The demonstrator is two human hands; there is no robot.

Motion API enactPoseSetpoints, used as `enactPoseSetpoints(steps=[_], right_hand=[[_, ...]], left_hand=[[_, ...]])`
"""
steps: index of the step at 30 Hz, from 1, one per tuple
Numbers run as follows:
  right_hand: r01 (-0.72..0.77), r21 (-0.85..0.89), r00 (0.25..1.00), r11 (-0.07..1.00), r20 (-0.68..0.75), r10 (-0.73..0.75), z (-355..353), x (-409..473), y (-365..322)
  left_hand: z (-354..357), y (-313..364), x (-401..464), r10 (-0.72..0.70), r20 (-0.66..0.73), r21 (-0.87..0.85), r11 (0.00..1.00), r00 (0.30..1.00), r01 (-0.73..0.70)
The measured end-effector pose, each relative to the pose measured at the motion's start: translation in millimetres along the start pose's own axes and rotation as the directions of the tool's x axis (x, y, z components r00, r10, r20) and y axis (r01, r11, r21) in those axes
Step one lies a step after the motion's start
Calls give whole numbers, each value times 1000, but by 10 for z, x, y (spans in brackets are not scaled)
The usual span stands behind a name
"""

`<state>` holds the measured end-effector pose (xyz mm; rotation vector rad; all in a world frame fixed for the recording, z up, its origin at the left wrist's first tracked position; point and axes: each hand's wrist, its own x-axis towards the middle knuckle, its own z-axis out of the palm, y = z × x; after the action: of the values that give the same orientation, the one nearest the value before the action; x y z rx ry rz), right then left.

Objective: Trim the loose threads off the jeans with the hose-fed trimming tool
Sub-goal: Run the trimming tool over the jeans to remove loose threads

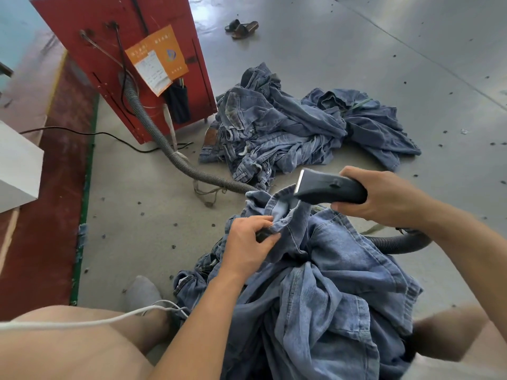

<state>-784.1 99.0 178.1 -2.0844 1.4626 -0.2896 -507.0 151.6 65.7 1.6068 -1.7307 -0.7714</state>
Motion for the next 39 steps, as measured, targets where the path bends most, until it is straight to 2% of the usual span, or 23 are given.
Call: enactPoseSetpoints(steps=[2,5,7,9,12,15,18,21,23,26,28,30,31,33,34,35,37,39], right_hand=[[37,-47,993,998,116,-31,25,-6,-17],[66,-111,957,992,289,-31,153,31,-40],[72,-124,944,990,330,-28,250,78,-56],[78,-93,943,993,330,-43,297,121,-92],[110,28,960,994,257,-113,276,150,-175],[97,54,989,994,111,-103,140,160,-181],[18,23,994,1000,106,-20,-12,142,-80],[3,-15,963,1000,270,1,56,123,-86],[53,-16,949,998,312,-46,177,131,-172],[134,45,973,990,184,-140,226,157,-284],[131,77,989,988,55,-136,156,167,-277],[76,113,996,991,-57,-70,69,167,-195],[43,112,995,993,-91,-33,31,166,-139],[-9,84,997,996,-81,15,-16,149,-38],[-17,64,999,998,-44,20,-22,135,-8],[-12,36,1000,999,-2,12,-10,118,3],[13,-36,997,999,73,-10,61,97,-7],[25,-89,991,996,130,-14,161,102,-3]], left_hand=[[46,32,-31,37,-93,21,999,995,-35],[100,79,-57,41,-199,-69,996,979,-56],[136,97,-96,13,-260,-161,985,965,-57],[178,78,-129,-96,-269,-297,955,958,12],[213,50,-138,-274,-120,-561,812,954,162],[197,56,-116,-329,-49,-705,680,943,200],[196,60,-116,-347,-31,-733,645,937,215],[215,75,-111,-314,44,-772,592,948,232],[227,78,-117,-258,110,-777,580,960,245],[234,72,-117,-202,224,-755,583,954,300],[228,68,-75,-264,258,-748,554,929,365],[169,14,-7,-410,293,-780,420,864,464],[120,-26,23,-462,349,-807,295,815,512],[-1,-105,49,-471,467,-824,75,749,561],[-48,-141,54,-458,493,-823,31,740,567],[-85,-149,58,-443,506,-821,15,740,571],[-129,-137,81,-421,512,-809,55,749,585],[-162,-89,81,-406,482,-781,203,776,591]])
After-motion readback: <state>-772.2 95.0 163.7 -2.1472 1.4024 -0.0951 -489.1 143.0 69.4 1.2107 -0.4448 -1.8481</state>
